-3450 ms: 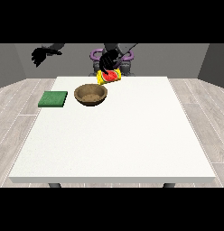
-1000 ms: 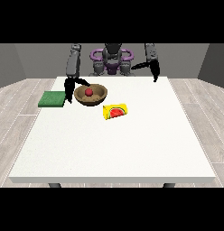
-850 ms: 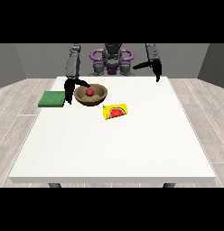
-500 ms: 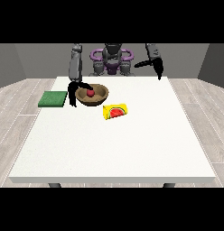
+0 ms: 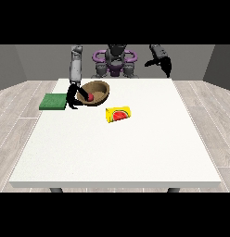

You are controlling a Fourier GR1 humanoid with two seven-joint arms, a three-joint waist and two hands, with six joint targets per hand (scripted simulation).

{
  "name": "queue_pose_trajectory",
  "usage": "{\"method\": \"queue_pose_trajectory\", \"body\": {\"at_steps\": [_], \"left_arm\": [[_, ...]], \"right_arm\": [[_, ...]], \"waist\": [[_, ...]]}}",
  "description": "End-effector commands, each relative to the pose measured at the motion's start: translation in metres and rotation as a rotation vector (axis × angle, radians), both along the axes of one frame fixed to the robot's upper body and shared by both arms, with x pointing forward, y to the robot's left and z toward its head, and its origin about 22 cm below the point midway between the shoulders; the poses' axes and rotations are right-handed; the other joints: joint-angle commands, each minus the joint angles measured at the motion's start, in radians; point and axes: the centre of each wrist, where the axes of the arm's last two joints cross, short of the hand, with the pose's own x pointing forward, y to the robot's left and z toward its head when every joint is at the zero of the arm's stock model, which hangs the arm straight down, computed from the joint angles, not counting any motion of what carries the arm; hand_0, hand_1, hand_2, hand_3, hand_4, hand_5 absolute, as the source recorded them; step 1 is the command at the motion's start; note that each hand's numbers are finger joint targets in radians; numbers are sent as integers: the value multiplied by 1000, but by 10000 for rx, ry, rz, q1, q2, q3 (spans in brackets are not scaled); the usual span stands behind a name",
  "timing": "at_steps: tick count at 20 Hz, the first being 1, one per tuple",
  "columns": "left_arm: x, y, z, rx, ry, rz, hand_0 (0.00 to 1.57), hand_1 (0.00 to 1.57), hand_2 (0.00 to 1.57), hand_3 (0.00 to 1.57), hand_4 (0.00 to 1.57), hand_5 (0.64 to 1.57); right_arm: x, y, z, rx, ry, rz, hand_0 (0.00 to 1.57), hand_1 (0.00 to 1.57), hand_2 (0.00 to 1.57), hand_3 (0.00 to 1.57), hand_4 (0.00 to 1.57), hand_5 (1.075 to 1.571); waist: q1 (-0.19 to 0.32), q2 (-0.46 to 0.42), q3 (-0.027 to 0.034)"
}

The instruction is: Pick the cup and pour the ball into the bowl, then pick the bowl and place it on the pad

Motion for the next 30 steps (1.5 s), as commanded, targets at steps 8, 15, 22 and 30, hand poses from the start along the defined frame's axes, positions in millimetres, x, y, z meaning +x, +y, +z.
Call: {"method": "queue_pose_trajectory", "body": {"at_steps": [8,15,22,30], "left_arm": [[-22,60,-75,-245,2551,1443,0,0,0,0,989,1419],[-45,97,-102,-388,3092,2546,0,0,0,0,997,1410],[-36,103,-93,-630,1894,2397,0,0,0,0,1051,1435],[-31,196,-5,-1022,617,2383,0,0,0,0,1319,1562]], "right_arm": [[43,25,45,-730,4065,-498,1571,1571,1571,966,821,1564],[46,21,69,-174,4558,305,1571,1571,1571,716,799,1569],[49,-13,102,-277,3475,-76,1571,1571,1571,728,777,1571],[2,-137,120,-462,2668,-1227,1571,1571,1571,0,884,1571]], "waist": [[-1335,-2509,371],[-2483,-2984,390],[-2170,-1758,393],[-1408,-916,403]]}}
